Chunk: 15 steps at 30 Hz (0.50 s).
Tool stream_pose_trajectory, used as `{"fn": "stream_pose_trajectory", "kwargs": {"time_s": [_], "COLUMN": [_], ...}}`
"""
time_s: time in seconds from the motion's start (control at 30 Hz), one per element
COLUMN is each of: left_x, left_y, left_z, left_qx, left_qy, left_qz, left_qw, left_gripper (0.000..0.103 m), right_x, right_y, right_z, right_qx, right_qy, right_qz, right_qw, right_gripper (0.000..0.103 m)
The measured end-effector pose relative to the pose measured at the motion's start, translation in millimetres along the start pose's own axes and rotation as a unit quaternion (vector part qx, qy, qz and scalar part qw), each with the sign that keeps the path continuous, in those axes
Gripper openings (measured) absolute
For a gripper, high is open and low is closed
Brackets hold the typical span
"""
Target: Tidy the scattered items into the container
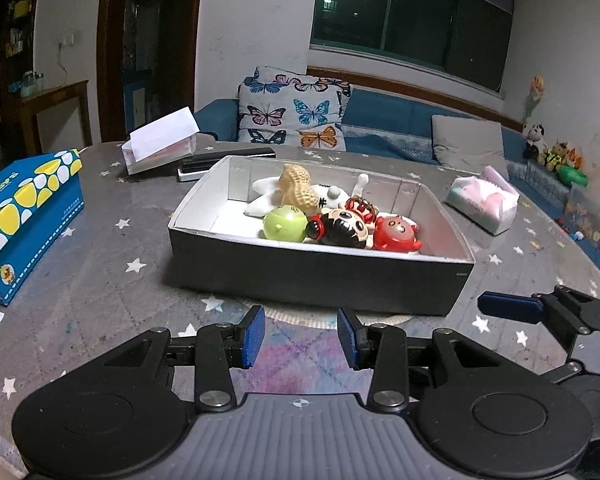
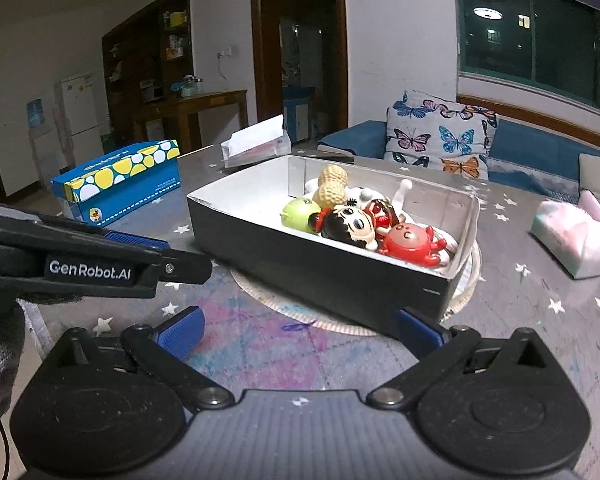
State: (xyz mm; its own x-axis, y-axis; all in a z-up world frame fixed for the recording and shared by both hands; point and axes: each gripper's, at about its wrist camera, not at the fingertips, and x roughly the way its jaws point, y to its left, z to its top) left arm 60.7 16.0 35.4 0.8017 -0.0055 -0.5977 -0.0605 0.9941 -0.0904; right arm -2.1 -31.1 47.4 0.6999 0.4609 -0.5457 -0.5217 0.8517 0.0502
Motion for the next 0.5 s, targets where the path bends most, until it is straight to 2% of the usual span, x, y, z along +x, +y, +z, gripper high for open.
{"fn": "stream_pose_trajectory", "kwargs": {"time_s": [0.5], "left_x": [7], "left_y": [-3], "left_z": [-8], "left_qx": [0.01], "left_qy": [0.011], "left_qz": [0.019], "left_qw": [0.9997], "left_gripper": [0.042], "right_x": [12], "right_y": [-1], "right_z": [-10], "right_qx": [0.027], "right_qy": [0.024], "right_qz": [-0.009], "right_qw": [0.999], "right_gripper": [0.103]}}
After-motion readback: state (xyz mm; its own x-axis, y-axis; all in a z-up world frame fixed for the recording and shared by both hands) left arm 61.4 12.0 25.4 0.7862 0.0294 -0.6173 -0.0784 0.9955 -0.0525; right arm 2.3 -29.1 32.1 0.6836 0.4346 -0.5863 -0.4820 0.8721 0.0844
